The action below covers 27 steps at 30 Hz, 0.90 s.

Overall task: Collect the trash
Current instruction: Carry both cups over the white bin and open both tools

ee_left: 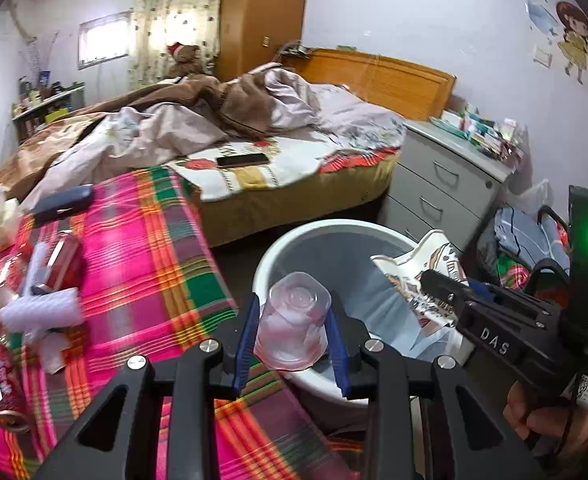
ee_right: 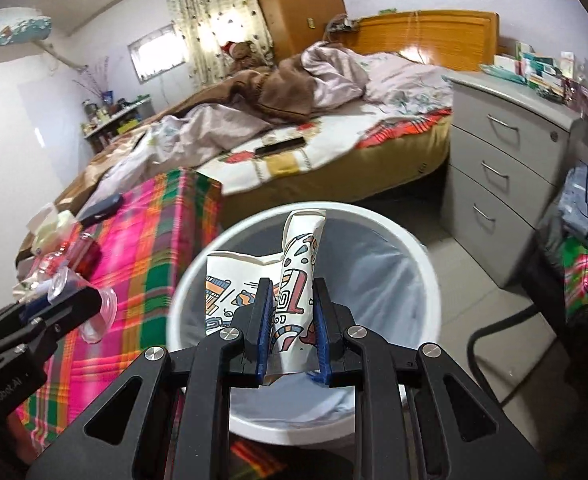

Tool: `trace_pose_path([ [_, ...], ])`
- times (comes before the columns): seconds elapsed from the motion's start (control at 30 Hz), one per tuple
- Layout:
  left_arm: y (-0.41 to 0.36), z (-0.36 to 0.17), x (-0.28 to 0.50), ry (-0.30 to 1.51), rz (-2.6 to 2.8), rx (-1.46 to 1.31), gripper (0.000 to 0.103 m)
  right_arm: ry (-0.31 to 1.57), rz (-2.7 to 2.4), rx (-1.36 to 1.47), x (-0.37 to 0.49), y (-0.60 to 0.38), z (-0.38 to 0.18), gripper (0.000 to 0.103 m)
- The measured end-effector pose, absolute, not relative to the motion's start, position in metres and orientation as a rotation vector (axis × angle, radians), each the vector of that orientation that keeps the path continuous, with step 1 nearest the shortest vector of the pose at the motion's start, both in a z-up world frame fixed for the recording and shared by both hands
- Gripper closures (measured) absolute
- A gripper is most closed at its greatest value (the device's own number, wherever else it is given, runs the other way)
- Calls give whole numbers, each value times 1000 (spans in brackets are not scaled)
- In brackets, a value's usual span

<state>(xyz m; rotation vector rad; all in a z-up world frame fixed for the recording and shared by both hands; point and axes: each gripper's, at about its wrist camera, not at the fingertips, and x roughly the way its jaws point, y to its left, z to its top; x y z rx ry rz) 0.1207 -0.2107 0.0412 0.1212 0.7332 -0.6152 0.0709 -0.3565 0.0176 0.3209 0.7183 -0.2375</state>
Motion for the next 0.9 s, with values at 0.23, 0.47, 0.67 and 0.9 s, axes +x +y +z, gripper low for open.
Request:
trace_pose_path([
  [0.23, -239, 28, 125, 766, -655, 148, 68, 763, -277, 293, 73, -371, 5, 83],
  [0.47, -248, 17, 130, 792, -642, 162, 68, 809, -289, 283, 75, -384, -6, 83],
  [0.67, -245, 18, 132, 790, -643, 140, 41, 841, -291, 270, 77, -387, -11, 69],
  [0.9, -236, 22, 132, 782, -621, 124, 41, 815, -279, 290, 73, -387, -7, 37],
])
